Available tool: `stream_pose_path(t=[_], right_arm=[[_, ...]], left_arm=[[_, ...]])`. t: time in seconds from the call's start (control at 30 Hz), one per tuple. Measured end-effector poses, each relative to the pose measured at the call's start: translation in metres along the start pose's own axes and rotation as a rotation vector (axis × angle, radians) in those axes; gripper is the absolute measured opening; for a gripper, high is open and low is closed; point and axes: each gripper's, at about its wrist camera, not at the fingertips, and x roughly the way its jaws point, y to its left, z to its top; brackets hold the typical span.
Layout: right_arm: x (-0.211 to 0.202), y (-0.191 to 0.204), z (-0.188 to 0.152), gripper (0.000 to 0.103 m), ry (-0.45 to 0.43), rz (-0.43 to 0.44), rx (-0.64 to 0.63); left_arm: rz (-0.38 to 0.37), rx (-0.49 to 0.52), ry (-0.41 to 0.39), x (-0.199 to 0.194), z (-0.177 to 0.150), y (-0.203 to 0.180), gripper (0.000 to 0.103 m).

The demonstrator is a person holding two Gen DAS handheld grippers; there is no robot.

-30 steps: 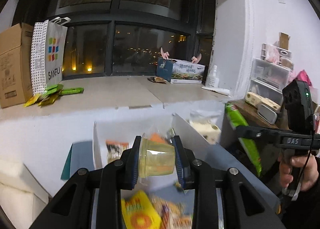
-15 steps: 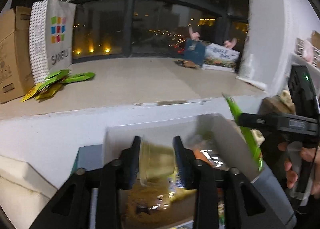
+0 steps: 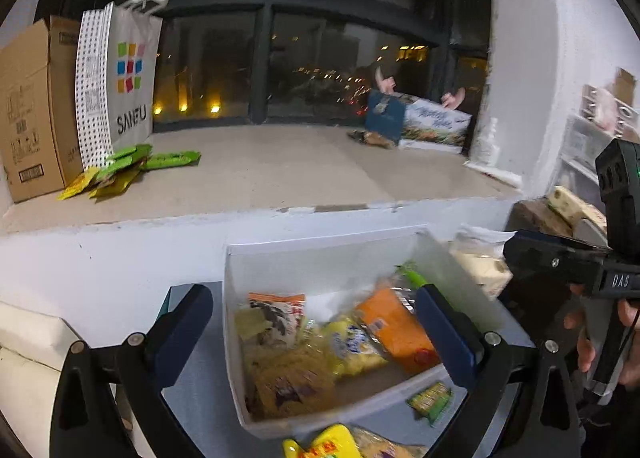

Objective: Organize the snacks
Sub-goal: 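Carry the seaweed pack and jelly cup over the white box and open both grippers, then grasp a clear jelly cup with the right gripper while the left reaches the yellow sunflower pack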

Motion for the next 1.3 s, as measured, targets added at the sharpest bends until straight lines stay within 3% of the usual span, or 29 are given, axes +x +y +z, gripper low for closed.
stream_pose_path(t=[0.1, 0.27, 0.57, 0.7, 0.87, 1.13, 1.3], right_arm=[[-0.028, 0.016, -0.010, 0.103, -0.037, 0.000, -0.083], [-0.087, 0.031, -0.045, 0.103, -0.103, 0.018, -0.170], [-0.160, 0.027, -0.154, 0.103, -0.134, 0.037, -0.194], [-0.163, 0.017, -0.195, 0.103, -0.086, 0.024, -0.145], [-0.159, 0.007, -0.222, 0.103, -0.045, 0.006, -0.115], [-0.137, 0.008, -0.221, 0.103, -0.002, -0.028, -0.138], [-0.097, 0.008, -0.203, 0.103, 0.026, -0.081, -0.199]], left_arm=[[0.004, 0.026, -0.048, -0.032, -0.010, -0.015, 0.103], [-0.059, 0.039, -0.093, -0.088, -0.043, -0.039, 0.103], [-0.076, 0.115, -0.079, -0.153, -0.119, -0.083, 0.103], [-0.055, 0.131, -0.064, -0.166, -0.147, -0.095, 0.103], [-0.077, 0.089, -0.021, -0.171, -0.169, -0.096, 0.103], [-0.073, 0.041, -0.007, -0.171, -0.176, -0.085, 0.103], [-0.071, 0.040, -0.011, -0.175, -0.177, -0.083, 0.103]])
